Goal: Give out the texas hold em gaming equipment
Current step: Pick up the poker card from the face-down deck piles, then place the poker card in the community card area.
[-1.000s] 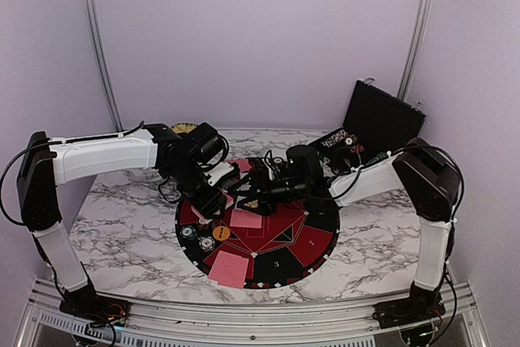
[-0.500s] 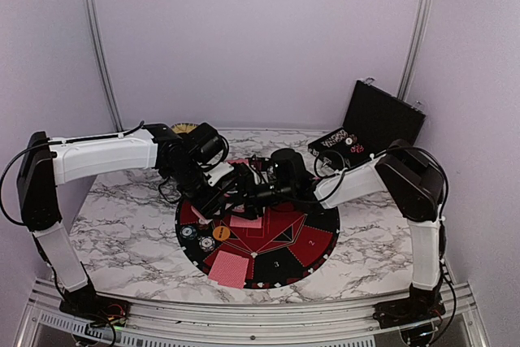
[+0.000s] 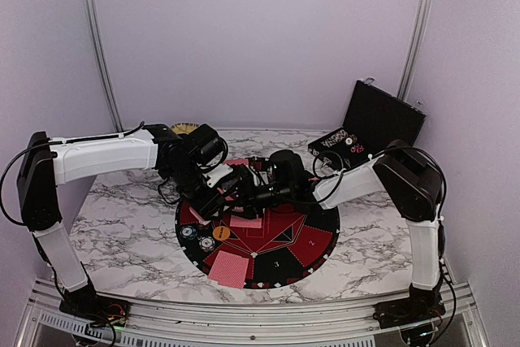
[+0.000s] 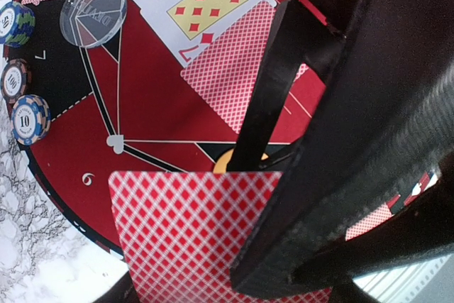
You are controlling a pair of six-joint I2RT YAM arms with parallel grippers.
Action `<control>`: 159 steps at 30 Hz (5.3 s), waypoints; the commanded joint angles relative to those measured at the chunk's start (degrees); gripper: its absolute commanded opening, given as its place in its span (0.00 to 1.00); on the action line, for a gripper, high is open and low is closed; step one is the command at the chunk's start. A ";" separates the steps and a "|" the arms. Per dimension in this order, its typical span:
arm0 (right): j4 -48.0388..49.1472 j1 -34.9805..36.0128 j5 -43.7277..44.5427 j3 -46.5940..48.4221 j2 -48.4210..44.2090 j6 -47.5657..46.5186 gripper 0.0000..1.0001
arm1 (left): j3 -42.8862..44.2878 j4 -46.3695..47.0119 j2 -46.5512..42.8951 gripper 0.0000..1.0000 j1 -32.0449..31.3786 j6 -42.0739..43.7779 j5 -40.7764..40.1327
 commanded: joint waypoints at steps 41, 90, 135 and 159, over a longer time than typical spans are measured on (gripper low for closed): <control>-3.01 -2.38 2.95 -3.47 -8.91 -2.99 0.31 | -0.88 -0.76 -0.63 0.25 0.00 0.41 -0.69; 8.44 -5.03 5.00 -12.71 -11.70 8.04 0.00 | -3.70 -0.46 -2.64 0.24 0.97 -0.16 -1.48; 17.49 5.05 39.15 -33.68 -13.50 24.65 0.00 | -11.56 3.58 -8.49 0.25 4.22 -2.45 -1.81; 11.14 7.16 35.83 -31.43 -11.86 30.15 0.25 | -12.44 4.60 -9.58 0.26 4.49 -2.18 -0.32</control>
